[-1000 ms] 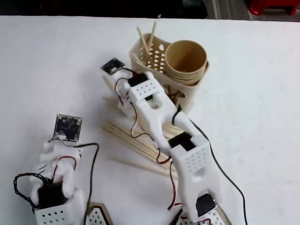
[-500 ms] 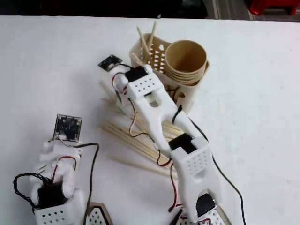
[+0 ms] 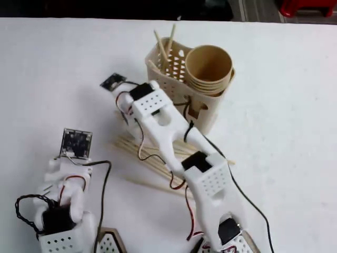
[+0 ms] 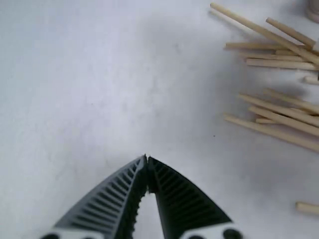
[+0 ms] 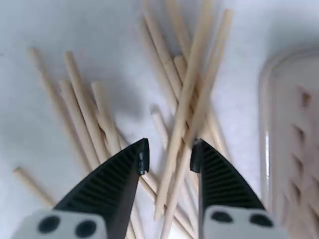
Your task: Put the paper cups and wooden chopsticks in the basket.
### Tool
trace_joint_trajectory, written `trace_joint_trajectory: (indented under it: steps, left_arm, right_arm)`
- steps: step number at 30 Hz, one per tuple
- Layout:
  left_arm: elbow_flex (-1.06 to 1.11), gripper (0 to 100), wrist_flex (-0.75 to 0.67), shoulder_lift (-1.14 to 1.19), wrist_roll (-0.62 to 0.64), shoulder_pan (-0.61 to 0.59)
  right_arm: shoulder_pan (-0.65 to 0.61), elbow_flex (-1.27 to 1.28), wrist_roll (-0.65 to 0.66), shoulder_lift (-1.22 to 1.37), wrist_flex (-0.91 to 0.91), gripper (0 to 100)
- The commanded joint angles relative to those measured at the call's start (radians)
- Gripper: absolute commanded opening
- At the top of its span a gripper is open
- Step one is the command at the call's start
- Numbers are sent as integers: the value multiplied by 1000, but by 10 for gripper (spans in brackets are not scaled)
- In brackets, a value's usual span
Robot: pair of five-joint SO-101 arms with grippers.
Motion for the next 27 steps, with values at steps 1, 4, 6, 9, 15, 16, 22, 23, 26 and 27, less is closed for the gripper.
trace_joint_trajectory:
  steps: [1,4,6,9,15,16,22,23,26,27]
  left_arm:
    - [-3,24,-14,-8,-8,-8]
    - [-3,24,-14,-8,-8,-8]
    - [-3,24,-14,-8,-8,-8]
    - [-3,24,-14,-8,-8,-8]
    - [-3,24,-14,-8,-8,-8]
    - [-3,24,-14,-8,-8,-8]
    - [-3,24,-14,-8,-8,-8]
    - [-3,24,-14,-8,-8,-8]
    - [-3,24,-14,-8,-8,-8]
    - [-3,24,-14,-8,-8,-8]
  right_arm:
    - [18,-8,52,10,-22,146]
    - [24,-8,61,22,-24,145]
    - [25,-8,63,31,-24,135]
    - [25,-8,64,53,-31,76]
    - [25,-8,66,68,-39,18]
    - [25,-8,66,65,-38,18]
    - [24,-8,66,-28,21,18]
    - [24,-8,66,-48,30,18]
    - [22,-6,66,-107,62,18]
    - [21,-5,66,-125,70,18]
